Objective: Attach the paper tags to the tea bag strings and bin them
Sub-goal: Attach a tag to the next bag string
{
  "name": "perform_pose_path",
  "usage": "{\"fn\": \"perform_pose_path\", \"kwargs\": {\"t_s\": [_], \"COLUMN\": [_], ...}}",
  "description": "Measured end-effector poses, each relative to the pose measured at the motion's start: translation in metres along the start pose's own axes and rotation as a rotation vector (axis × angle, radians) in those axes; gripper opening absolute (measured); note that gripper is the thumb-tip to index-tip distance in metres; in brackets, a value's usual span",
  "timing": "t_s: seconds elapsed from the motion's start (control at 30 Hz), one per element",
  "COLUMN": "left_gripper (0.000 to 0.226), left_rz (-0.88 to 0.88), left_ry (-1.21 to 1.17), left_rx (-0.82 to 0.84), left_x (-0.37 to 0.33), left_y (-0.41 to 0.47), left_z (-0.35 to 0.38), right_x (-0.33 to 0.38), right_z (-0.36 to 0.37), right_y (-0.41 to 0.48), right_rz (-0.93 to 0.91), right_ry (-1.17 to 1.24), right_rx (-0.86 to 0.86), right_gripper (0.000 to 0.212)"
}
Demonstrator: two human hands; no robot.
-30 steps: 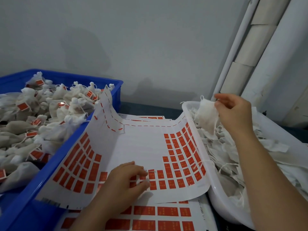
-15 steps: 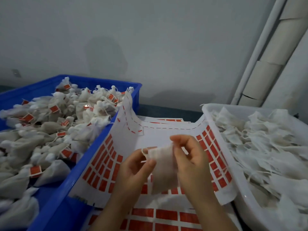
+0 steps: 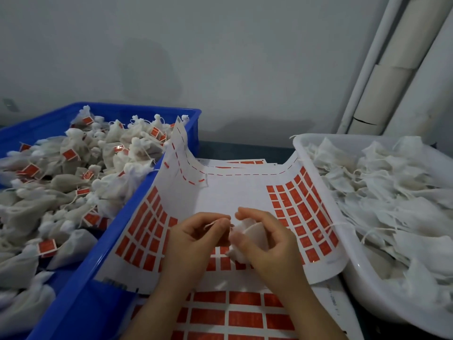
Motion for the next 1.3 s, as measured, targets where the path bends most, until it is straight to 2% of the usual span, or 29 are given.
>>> {"fn": "perform_pose_path", "kwargs": {"t_s": [0.07, 0.17, 0.27, 0.4, 0.5, 0.53, 0.63, 0.7, 0.8, 0.9, 1.0, 1.3], "left_gripper": [0.014, 0.008, 0.012, 0.007, 0.012, 0.014, 0.013, 0.015, 0.016, 0.015, 0.014, 0.014], "left_rz": [0.03, 0.04, 0.016, 0.027, 0.019, 0.015, -0.001, -0.012, 0.007, 0.038, 0.065, 0.052], "left_ry": [0.01, 0.04, 0.054, 0.082, 0.069, 0.064, 0.029, 0.0, -0.004, -0.015, 0.022, 0.071], "left_rx": [0.036, 0.042, 0.034, 0.036, 0.022, 0.016, -0.031, -0.037, 0.042, 0.043, 0.019, -0.019], "left_x": [-0.005, -0.004, 0.001, 0.0, 0.0, 0.001, 0.003, 0.004, 0.0, -0.004, -0.006, -0.002], "left_y": [-0.002, -0.001, 0.0, 0.0, -0.001, -0.001, -0.001, -0.001, -0.003, -0.002, -0.002, -0.002], "left_z": [0.005, 0.005, 0.003, 0.006, 0.004, 0.003, -0.004, -0.005, 0.006, 0.009, 0.006, 0.0], "right_x": [0.006, 0.007, 0.004, 0.003, 0.003, 0.004, 0.005, 0.008, 0.017, 0.024, 0.022, 0.014], "right_z": [0.007, 0.004, 0.004, 0.004, 0.006, 0.007, 0.015, 0.02, 0.015, 0.01, 0.005, -0.007], "right_y": [-0.001, -0.001, -0.001, -0.002, -0.002, -0.003, -0.006, -0.007, -0.009, -0.012, -0.011, -0.007], "right_rz": [-0.038, -0.063, -0.087, -0.11, -0.088, -0.089, -0.096, -0.122, -0.207, -0.294, -0.267, -0.209], "right_ry": [-0.085, -0.112, -0.104, -0.143, -0.113, -0.122, -0.242, -0.354, -0.37, -0.324, -0.253, -0.334], "right_rx": [0.045, -0.012, -0.03, -0.041, -0.028, -0.015, 0.056, 0.072, -0.026, -0.078, -0.098, -0.183], "right_gripper": [0.037, 0.03, 0.022, 0.023, 0.008, 0.012, 0.055, 0.066, 0.054, 0.035, 0.024, 0.012]}}
Point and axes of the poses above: each hand's wrist, its own y-axis towards the middle knuckle, its own z-axis out of the palm, x = y × z, the point moved 10 cm from there along y, towards the middle knuckle, and after that the axes turned 1 degree about y, right-handed, at the moved point
